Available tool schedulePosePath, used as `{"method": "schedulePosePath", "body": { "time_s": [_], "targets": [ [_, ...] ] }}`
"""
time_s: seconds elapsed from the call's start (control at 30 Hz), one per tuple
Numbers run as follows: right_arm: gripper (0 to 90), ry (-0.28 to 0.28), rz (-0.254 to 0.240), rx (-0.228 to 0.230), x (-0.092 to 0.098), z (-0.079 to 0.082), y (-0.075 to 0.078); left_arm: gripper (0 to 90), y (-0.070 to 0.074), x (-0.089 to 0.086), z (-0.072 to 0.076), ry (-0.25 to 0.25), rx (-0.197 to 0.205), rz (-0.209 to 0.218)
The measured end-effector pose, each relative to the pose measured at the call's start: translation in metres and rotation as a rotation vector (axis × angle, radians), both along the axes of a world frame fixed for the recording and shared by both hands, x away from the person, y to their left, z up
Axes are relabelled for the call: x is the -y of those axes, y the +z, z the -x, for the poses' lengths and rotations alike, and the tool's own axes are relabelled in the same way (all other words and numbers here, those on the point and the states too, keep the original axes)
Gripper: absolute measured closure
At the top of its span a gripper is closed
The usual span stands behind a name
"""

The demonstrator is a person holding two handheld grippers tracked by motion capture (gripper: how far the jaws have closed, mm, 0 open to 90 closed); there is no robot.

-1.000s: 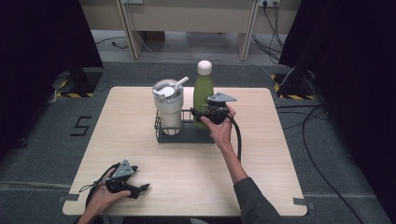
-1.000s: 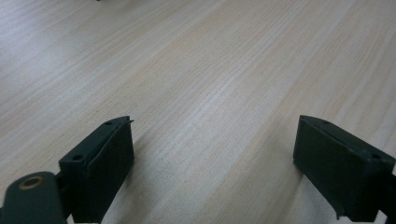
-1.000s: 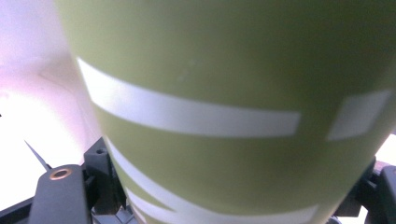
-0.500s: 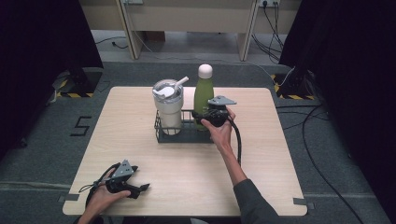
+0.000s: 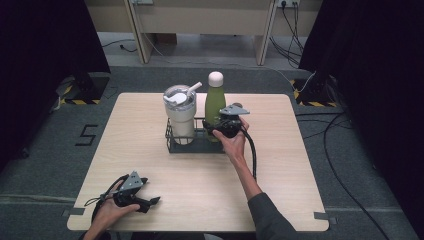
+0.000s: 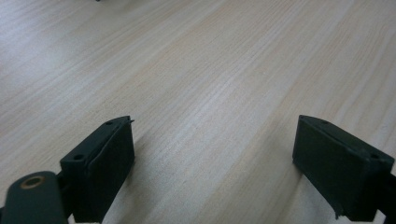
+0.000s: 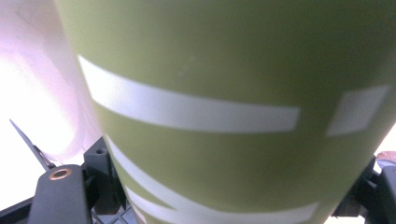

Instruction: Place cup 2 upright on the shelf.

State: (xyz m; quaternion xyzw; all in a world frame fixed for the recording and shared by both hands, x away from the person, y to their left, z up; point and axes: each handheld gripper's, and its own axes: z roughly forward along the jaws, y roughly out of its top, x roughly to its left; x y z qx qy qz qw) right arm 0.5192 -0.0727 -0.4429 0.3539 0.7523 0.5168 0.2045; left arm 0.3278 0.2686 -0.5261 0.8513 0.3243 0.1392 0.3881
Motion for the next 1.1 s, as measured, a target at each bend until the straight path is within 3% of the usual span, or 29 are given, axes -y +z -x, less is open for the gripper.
{"method": "schedulePosePath", "body": {
  "time_s": [0.53, 0.73, 1.1],
  "targets": [
    [20.5, 0.012, 0.013, 0.025, -0.0002, 0.0051, -0.0038, 12.2, 0.0001, -0.0001, 0.0000, -0.002, 0.000, -0.002],
    [20.0, 0.016, 0.049, 0.034, -0.0027, 0.0069, -0.0032, 12.2, 0.0001, -0.0001, 0.0000, -0.002, 0.001, -0.002],
    [15.5, -0.008, -0.007, 0.011, 0.0010, 0.0084, -0.0061, 12.4, 0.0000, 0.0000, 0.0002, -0.001, 0.000, 0.000]
  ]
}}
